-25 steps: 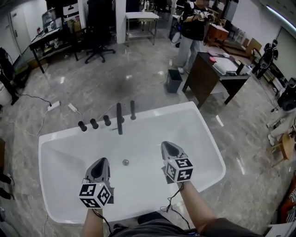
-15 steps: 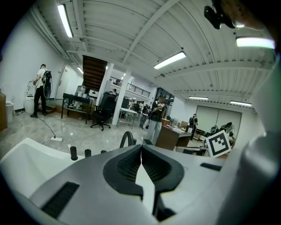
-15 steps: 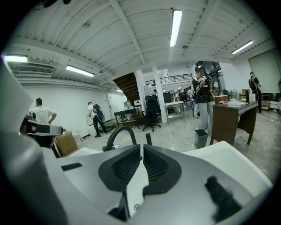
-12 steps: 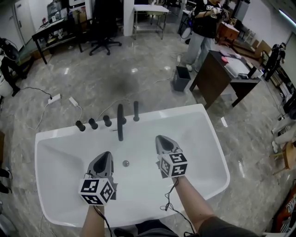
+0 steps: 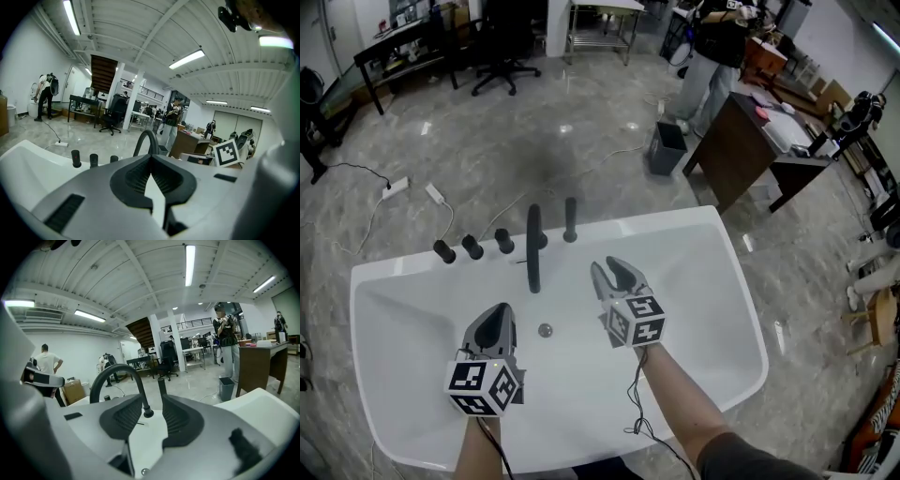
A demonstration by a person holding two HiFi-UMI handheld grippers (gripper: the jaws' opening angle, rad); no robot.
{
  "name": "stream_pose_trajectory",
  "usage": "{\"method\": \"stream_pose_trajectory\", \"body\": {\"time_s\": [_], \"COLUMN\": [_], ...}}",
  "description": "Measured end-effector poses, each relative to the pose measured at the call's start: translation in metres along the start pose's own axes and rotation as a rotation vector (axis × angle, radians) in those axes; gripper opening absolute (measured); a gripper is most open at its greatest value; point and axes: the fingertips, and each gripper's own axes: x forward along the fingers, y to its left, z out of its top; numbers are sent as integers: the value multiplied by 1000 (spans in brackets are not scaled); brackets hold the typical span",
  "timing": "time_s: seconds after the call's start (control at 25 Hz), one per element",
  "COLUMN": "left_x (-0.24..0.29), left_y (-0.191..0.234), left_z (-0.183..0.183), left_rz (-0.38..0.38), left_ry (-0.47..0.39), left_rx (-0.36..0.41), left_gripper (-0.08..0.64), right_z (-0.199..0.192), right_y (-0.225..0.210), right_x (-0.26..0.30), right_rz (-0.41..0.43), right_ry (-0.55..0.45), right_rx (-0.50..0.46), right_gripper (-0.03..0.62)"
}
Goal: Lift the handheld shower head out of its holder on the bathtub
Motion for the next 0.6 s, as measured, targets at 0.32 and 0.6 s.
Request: {"method": "stream_pose_trajectory", "body": {"time_s": [0.32, 0.6], "left_x": [27, 54], "left_y": [24, 44], "left_z": [-17, -29], "left_rz": [4, 12], "left_ry": [-2, -8], "left_rx": [-8, -8], "left_gripper": [15, 15], "right_z": [-23, -35], "right_y": [-14, -28], "right_x": [64, 114], "right_rz": [-1, -48], "right_ry": [22, 46], "right_rx": [-20, -116], "right_gripper": [183, 183]}}
